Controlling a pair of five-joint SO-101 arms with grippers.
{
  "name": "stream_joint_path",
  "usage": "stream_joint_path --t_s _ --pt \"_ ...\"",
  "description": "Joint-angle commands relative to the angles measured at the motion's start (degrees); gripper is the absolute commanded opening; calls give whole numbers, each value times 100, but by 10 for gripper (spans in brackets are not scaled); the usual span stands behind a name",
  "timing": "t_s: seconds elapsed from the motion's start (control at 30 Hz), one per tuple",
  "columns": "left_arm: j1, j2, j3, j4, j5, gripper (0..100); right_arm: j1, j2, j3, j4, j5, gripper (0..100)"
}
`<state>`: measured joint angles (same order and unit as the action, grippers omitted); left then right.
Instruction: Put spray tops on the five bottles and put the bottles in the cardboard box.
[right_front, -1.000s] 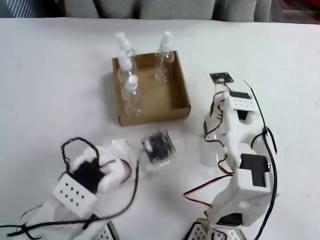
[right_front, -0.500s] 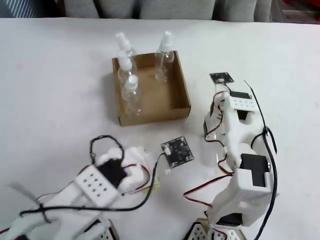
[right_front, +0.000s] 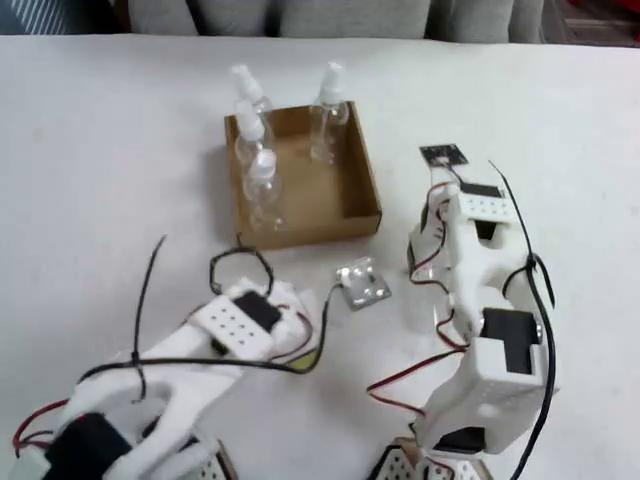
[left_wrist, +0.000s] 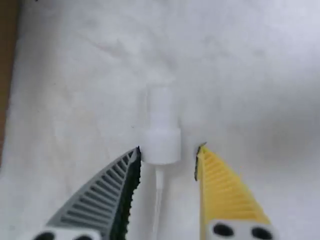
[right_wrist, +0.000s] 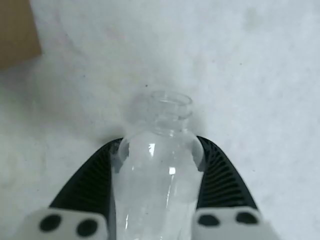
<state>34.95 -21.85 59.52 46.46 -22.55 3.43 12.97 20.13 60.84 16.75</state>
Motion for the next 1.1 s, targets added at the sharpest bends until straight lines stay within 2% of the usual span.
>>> stream_joint_path --t_s 0.0,0.47,0.67,0.9,1.07 --pt "-22 347 -396 -360 -62 188 92 -66 70 -92 70 17" --pt "-22 426 -695 -431 -132 193 92 -66 70 -101 70 17" --pt "-40 426 -677 -431 -914 193 92 -66 70 -101 70 17" --pt "-40 462 -651 -431 -958 193 92 -57 70 -101 70 17" --pt "-22 1051 -1011 -369 -923 188 84 -57 70 -101 70 17"
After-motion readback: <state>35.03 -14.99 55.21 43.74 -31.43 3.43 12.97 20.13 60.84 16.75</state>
